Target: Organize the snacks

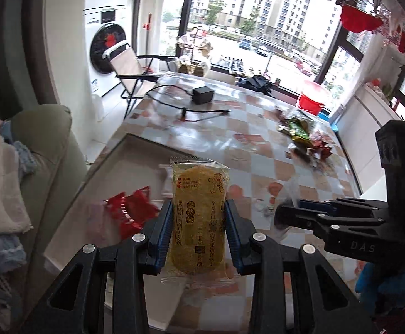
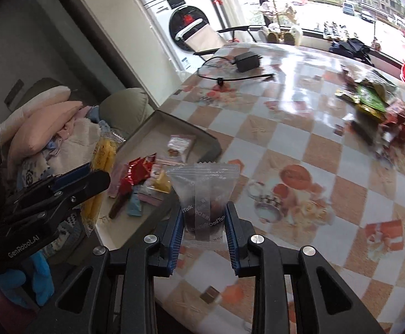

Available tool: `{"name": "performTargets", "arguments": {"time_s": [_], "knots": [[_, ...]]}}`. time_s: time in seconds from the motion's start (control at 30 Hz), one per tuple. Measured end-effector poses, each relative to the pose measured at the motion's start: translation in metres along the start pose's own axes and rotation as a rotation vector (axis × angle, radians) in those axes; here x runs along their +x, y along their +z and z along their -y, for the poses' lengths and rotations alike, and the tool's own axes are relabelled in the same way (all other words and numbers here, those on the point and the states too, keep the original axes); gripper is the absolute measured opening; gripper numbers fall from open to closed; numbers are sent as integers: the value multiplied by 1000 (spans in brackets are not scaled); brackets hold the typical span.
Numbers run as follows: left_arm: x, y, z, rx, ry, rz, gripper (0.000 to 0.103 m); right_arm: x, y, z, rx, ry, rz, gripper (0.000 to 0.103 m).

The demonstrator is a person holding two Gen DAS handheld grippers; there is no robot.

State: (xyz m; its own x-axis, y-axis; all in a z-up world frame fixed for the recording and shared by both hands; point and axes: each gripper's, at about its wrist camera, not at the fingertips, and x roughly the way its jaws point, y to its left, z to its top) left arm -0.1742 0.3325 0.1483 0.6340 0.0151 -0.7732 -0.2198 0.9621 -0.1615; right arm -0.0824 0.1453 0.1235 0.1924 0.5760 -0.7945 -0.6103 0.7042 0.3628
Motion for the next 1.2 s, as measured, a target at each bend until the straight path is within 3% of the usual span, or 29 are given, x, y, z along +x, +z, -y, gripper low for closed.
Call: {"name": "performTargets", "arguments": {"time_s": [0.13, 0.33, 0.4, 0.47, 0.5, 0.53, 0.57, 0.6, 0.63, 0.83, 0.87, 1.2], "knots": [[29, -14, -42, -57, 54, -68, 39, 52, 18, -36, -32, 45, -72, 30], [66, -37, -70, -95, 93, -153, 41, 113, 26, -65, -79, 5, -183, 30], [72, -42, -74, -95, 118, -173, 55, 125, 27, -71, -99, -24, -211, 31], [73, -43, -75, -91, 144, -167, 83, 133, 29, -74, -116, -44, -238, 31], [73, -43, -75, -84, 153, -157, 83, 136, 31, -76, -122, -55, -250, 33], [73, -44, -74, -79, 159, -155, 84, 139, 31, -78, -128, -67, -257, 40], [76, -42, -74, -79, 163, -164, 84, 141, 32, -79, -132, -80, -257, 71], [79, -42, -75, -83, 170, -179, 85, 141, 32, -79, -137, -98, -245, 96], [81, -42, -76, -86, 185, -195, 89, 141, 32, -81, -143, -111, -230, 99], [92, -46, -86, -142, 234, -283, 91, 133, 32, -81, -151, -143, -223, 99], [92, -46, -88, -153, 237, -286, 91, 132, 33, -82, -152, -152, -223, 102], [83, -48, -89, -166, 258, -272, 92, 123, 27, -77, -151, -155, -230, 102]]}}
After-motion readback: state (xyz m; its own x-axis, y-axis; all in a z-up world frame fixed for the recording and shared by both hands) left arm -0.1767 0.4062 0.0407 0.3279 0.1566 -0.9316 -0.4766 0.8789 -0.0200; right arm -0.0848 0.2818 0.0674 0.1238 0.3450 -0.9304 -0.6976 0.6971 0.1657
